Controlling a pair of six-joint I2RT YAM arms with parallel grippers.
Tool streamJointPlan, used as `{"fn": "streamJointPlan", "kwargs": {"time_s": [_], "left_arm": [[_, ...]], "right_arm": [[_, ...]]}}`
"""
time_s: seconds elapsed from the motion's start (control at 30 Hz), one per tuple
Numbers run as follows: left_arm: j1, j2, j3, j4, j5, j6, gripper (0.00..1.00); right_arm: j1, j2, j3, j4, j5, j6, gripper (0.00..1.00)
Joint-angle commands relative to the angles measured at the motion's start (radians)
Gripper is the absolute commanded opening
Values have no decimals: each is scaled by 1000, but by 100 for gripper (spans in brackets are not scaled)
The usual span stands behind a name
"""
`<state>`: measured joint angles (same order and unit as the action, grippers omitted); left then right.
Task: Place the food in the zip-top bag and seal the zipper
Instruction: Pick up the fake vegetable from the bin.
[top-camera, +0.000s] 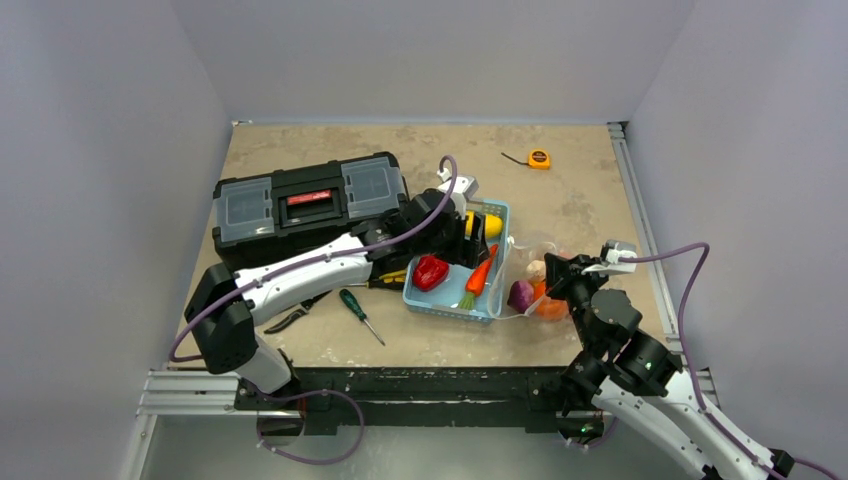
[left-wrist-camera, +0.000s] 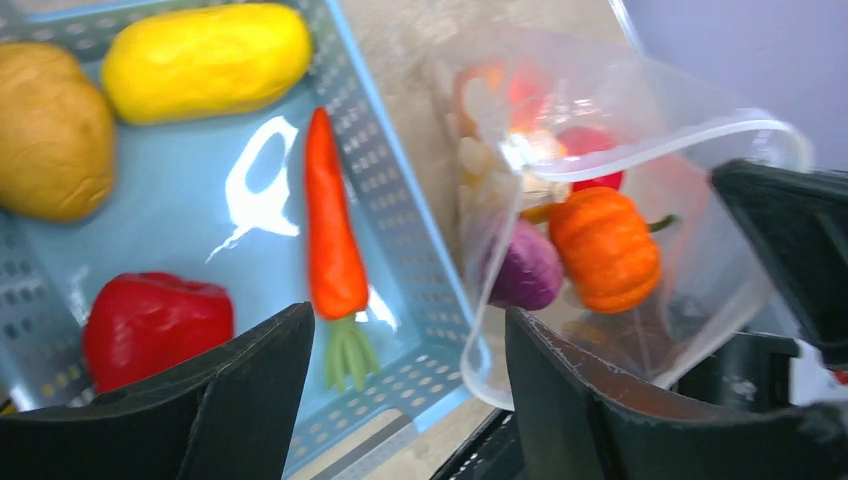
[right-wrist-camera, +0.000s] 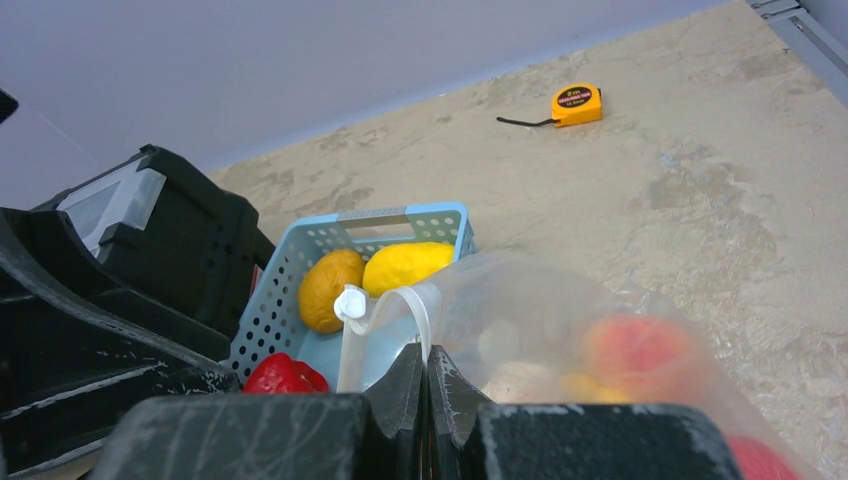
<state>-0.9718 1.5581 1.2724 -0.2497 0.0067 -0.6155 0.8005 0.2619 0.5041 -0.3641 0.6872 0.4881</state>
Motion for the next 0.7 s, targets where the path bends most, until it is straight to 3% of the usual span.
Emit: {"fn": "streamJointPlan", "kwargs": {"time_s": [0.0,0.37,0.67], "left_arm": [[15,-9,37,-157,-120,61,69],[15,85,117,-331,-204,114,73],[16,246,279,-536,-241,263,75]], "right_arm": [[6,7,3,62,-9,-14,0],[7,10,3,64,-12,-14,0],[6,14,3,63,-14,-16,0]]}}
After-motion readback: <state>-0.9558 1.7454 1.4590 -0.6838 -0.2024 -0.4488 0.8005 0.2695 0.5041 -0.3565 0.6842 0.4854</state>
